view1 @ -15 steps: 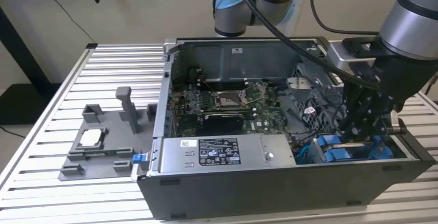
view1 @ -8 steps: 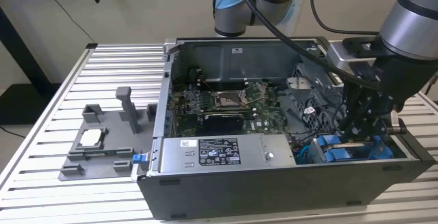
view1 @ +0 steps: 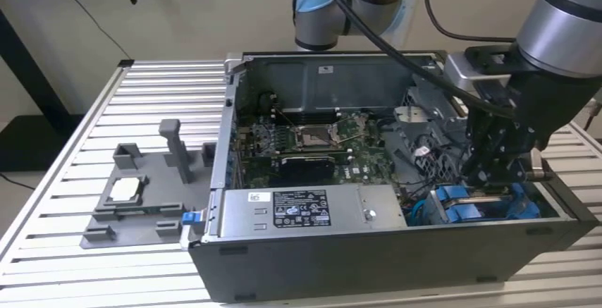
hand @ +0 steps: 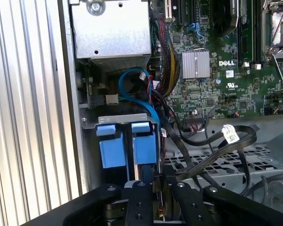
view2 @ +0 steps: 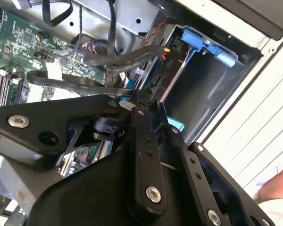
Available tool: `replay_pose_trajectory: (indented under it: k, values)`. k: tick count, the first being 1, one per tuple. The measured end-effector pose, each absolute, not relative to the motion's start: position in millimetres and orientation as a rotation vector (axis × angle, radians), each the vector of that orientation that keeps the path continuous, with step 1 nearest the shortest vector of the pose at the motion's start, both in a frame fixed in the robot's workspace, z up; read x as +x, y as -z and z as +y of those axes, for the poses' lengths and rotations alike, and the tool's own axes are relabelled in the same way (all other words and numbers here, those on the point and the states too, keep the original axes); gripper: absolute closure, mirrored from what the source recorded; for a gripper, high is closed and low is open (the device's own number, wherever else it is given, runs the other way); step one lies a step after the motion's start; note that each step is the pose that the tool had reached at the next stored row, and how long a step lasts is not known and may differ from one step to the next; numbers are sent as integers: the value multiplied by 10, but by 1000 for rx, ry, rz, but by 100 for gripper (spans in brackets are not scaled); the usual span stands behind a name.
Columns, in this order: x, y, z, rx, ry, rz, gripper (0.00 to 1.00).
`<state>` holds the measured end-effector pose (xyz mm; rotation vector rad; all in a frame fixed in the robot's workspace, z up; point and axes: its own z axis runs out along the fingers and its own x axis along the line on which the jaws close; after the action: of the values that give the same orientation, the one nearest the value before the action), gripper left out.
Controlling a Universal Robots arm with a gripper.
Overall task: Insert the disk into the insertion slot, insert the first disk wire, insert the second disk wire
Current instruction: 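Insert the second disk wire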
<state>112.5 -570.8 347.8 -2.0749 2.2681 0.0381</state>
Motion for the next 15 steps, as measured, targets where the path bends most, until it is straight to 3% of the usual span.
replay_pose_trajectory:
  k: [15]
  values:
    - [1035,-3481,-5662,-2156,-44,2191,76]
